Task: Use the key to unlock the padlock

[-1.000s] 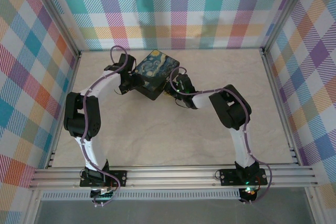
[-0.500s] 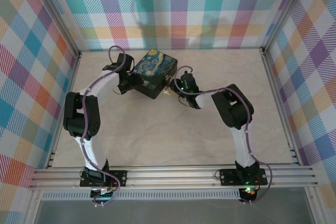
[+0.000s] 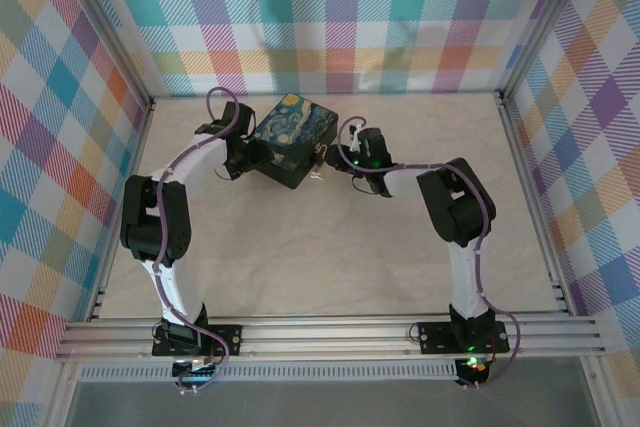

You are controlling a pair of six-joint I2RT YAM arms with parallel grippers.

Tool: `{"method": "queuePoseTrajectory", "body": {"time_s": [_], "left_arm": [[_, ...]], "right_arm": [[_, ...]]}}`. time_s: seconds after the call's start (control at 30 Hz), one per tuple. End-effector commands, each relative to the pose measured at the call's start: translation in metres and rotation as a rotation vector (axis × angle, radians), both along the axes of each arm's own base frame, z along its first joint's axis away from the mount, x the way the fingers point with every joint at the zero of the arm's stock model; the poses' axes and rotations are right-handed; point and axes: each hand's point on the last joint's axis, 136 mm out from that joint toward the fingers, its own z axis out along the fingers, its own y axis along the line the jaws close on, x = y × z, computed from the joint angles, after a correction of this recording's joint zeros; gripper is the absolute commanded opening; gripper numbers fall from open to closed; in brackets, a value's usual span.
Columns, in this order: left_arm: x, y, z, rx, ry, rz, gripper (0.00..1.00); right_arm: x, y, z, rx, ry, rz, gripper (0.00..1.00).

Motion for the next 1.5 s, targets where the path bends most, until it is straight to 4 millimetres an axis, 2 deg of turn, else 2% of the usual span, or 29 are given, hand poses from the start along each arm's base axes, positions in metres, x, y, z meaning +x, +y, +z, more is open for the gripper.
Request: {"method": "queuePoseTrajectory", "body": {"time_s": [0.0,0.1,0.27,0.43,1.03,1.3,1.47], "left_arm": [[-0.031,0.026,-0.040,0.083,0.170,0.025,0.73],[-0.030,0.026,-0.040,0.083,0.170,0.025,0.73],[-0.031,0.026,-0.039,0.086,0.171,0.026,0.73],[-0.031,0.027,-0.037,0.085,0.170,0.030,0.73],[-0.030,0.025,-0.034,0.070,0.164,0.038,0.73],[-0.031,0.024,-0.039,0.068,0.171,0.035,0.72],[-0.031,0.025,-0.040,0.073,0.174,0.035,0.72]], "right_arm": [[-0.004,-0.010,0.016,-0.002,-0.034,0.128,0.35],[0.001,-0.015,0.016,0.011,-0.033,0.145,0.35],[0.002,0.007,0.023,0.087,-0.042,0.267,0.35],[0.006,0.015,0.021,0.122,-0.033,0.301,0.35],[0.016,0.013,-0.009,0.131,0.047,0.238,0.33],[0.025,0.019,-0.010,0.182,0.049,0.212,0.32],[0.027,0.030,-0.010,0.206,0.050,0.214,0.32]]}}
